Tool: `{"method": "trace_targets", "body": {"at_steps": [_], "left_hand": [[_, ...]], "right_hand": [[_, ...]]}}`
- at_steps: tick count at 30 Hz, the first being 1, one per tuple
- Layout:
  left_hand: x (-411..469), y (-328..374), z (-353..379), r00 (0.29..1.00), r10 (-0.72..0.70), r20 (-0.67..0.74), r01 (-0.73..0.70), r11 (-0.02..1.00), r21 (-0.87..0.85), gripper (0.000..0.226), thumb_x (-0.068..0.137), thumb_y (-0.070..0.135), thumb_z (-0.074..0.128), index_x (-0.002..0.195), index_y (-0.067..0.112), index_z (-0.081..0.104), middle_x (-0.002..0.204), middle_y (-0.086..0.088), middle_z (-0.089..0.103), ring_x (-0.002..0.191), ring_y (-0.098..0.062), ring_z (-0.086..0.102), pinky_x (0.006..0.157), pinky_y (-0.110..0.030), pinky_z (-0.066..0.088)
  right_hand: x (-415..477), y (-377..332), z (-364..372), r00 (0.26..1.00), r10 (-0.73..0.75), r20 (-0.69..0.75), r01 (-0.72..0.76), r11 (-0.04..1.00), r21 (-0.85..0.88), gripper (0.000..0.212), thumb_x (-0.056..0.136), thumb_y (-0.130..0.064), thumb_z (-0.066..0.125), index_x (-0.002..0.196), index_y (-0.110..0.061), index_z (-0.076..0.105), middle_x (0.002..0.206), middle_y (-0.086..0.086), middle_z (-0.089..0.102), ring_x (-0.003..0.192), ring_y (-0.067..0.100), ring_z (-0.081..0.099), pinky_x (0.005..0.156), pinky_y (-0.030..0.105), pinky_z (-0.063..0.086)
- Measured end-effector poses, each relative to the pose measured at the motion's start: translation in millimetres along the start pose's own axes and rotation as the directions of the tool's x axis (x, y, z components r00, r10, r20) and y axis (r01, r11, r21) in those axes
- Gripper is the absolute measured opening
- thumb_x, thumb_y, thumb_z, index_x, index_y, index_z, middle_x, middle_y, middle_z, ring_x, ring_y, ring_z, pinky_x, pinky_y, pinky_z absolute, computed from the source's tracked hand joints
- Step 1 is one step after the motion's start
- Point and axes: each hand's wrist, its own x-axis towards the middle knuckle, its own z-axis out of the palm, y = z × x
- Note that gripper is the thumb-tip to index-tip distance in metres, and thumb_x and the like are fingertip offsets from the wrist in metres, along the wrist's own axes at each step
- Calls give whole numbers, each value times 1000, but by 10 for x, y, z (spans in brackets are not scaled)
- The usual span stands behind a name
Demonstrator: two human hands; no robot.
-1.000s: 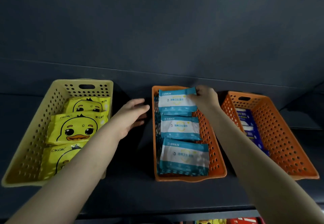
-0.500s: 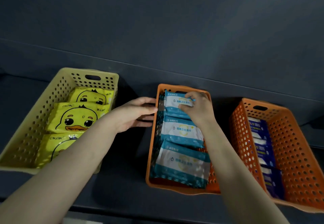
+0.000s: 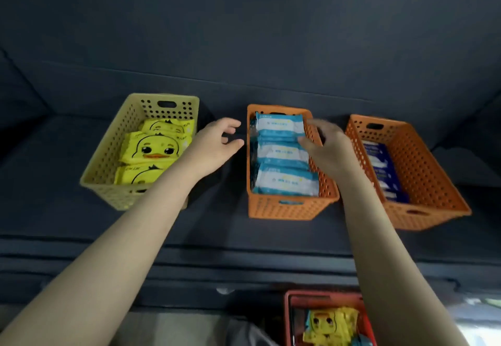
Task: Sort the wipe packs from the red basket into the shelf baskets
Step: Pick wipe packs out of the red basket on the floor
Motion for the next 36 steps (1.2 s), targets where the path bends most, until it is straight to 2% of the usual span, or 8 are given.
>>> {"method": "trace_targets", "body": {"at_steps": [4, 10, 14, 18, 21, 24, 31, 36], "left_hand": [[-990, -30, -63, 994, 100, -31, -103, 991, -84, 34, 94, 25, 60, 128, 30, 56, 121, 11, 60, 103, -3, 60, 76, -8, 40], [-2400, -377, 197, 992, 59, 109, -39, 983, -180, 31, 94, 27, 60, 124, 35, 59, 117, 17, 60, 103, 7, 58, 77, -6, 41], [-3109, -674, 625, 971, 27, 236, 10, 988, -154, 31, 93, 21, 61, 121, 33, 59, 117, 9, 62, 106, -3, 61, 77, -14, 49], [-3565, -862, 1107, 929, -4, 371, 37, 996, -81, 31, 93, 18, 62, 123, 26, 60, 119, 4, 62, 105, -9, 61, 86, -20, 44], [-3760, -881, 1458, 896, -49, 442, 80, 995, -51, 32, 93, 21, 61, 124, 27, 60, 119, 6, 61, 106, -9, 60, 81, -12, 41], [-3852, -845, 1865, 851, -81, 519, 87, 996, 13, 33, 93, 24, 60, 126, 30, 58, 119, 10, 57, 109, -7, 56, 80, -18, 40], [-3699, -707, 3256, 846, -254, 469, 207, 967, 151, 39, 92, 21, 61, 130, 16, 57, 129, -6, 58, 116, -19, 55, 89, -21, 40], [-3281, -1062, 4375, 850, -322, 417, 226, 938, 264, 54, 94, 33, 60, 142, 15, 44, 143, -6, 48, 125, -22, 52, 95, -29, 45]], "right_hand": [[-1216, 8, -163, 992, 76, -103, -69, 995, 66, 40, 92, -28, 64, 130, -17, 58, 127, 2, 61, 115, 17, 56, 89, 23, 42], [-3144, 259, -172, 929, 369, -26, -361, 920, 156, 40, 90, -28, 66, 129, -23, 58, 116, -6, 61, 107, 13, 58, 84, 25, 40], [-4190, 533, -223, 871, 489, 41, -490, 870, 57, 37, 91, -24, 65, 127, -18, 60, 118, 4, 66, 107, 22, 62, 86, 37, 52], [-4904, 786, -235, 806, 592, 3, -592, 805, 45, 42, 88, -17, 70, 128, -10, 59, 120, 13, 65, 103, 21, 60, 79, 25, 41], [-5157, 1057, -287, 767, 641, 45, -642, 767, 15, 45, 87, -15, 72, 129, -7, 58, 125, 16, 63, 111, 32, 60, 83, 34, 48], [-5198, 1396, -364, 741, 667, 69, -669, 744, -9, 45, 86, -13, 72, 129, -6, 59, 128, 18, 59, 112, 36, 59, 90, 47, 50], [-4690, 2727, -384, 645, 709, 285, -743, 669, 14, 37, 91, -13, 66, 126, -6, 59, 123, 16, 63, 101, 23, 59, 77, 25, 41], [-4343, 4025, 110, 541, 748, 384, -794, 605, -58, 39, 92, -29, 64, 127, -13, 58, 121, 13, 64, 101, 30, 62, 84, 39, 52]]}}
